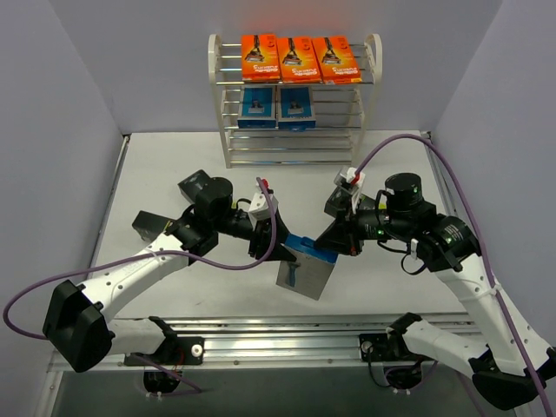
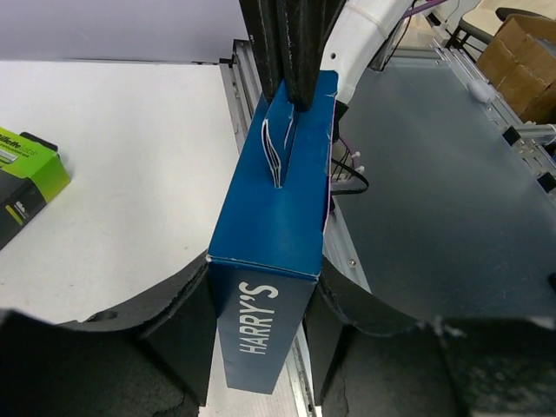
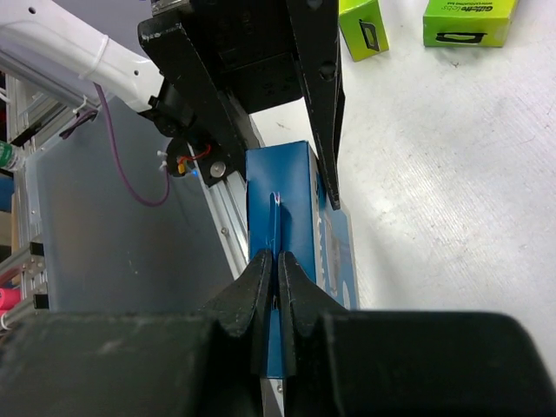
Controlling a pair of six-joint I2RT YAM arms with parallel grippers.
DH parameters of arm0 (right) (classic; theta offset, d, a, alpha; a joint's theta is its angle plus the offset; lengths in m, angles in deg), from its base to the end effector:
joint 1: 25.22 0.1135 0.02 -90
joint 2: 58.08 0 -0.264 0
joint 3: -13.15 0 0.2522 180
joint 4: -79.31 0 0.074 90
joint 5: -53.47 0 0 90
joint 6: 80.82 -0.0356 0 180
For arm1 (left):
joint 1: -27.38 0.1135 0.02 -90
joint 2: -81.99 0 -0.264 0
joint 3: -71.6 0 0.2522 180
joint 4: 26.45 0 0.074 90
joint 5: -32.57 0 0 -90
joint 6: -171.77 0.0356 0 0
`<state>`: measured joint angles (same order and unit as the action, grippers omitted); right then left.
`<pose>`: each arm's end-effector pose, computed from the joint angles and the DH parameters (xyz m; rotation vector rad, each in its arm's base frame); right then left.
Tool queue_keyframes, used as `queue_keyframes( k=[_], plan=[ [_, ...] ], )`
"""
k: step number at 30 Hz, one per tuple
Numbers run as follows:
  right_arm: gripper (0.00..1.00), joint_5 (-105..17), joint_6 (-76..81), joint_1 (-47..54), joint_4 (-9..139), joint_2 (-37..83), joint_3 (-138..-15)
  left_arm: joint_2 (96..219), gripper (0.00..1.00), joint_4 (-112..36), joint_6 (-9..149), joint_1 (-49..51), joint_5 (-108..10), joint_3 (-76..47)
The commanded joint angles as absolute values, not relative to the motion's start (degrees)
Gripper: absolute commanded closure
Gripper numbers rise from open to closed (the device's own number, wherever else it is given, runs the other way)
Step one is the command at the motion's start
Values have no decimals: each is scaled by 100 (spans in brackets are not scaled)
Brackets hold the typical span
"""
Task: Place and organize the shaving razors onto the shelf
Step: Pass the shaving razor from the right arm to the left
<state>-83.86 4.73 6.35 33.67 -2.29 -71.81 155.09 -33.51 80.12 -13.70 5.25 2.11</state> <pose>0.1447 0.1196 0.4269 -1.0157 1.6452 1.1903 0.1931 -0.2103 0.3335 1.3762 1.3057 -1.4719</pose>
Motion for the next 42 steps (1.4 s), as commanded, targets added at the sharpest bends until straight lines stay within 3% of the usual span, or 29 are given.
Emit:
queue_keyframes(
  k=[1, 3, 6, 7, 10, 15, 21, 29, 33, 42],
  plan=[
    [100, -8311, 408, 668, 3839, -306, -7180, 15512, 80, -3457, 8160, -1340, 814, 45],
    [100, -8276, 408, 659, 3839, -315, -7163, 15512, 93, -3529, 8351, -1340, 744, 18],
    [97, -8083, 390, 659, 3866, -341, -7171, 15477, 98, -3617, 8423, -1340, 516, 0],
    [78, -7943, 373, 659, 3857, -341, -7180, 15468, 98, -3739, 8476, -1340, 428, -8],
    [45, -7609, 294, 659, 3805, -359, -7241, 15363, 98, -4011, 8713, -1331, -248, -79],
    [30, -6362, -171, 650, 3874, -280, -7207, 15029, 98, -4180, 8854, -1340, -1758, 44],
    [27, -5526, -1136, 545, 4234, 45, -6917, 14475, 98, -3048, 9221, -1698, -4658, 755],
    [25, -5762, -2790, 510, 5473, 212, -6407, 14438, 98, -1562, 11136, -2947, -8383, 1643],
    [21, -5806, -3353, 536, 5957, -24, -6082, 14799, 98, -308, 11997, -3317, -9405, 1880],
    [17, -6026, -3969, 606, 6362, -192, -5563, 15300, 98, 1679, 13695, -3809, -10277, 2241]
  ],
)
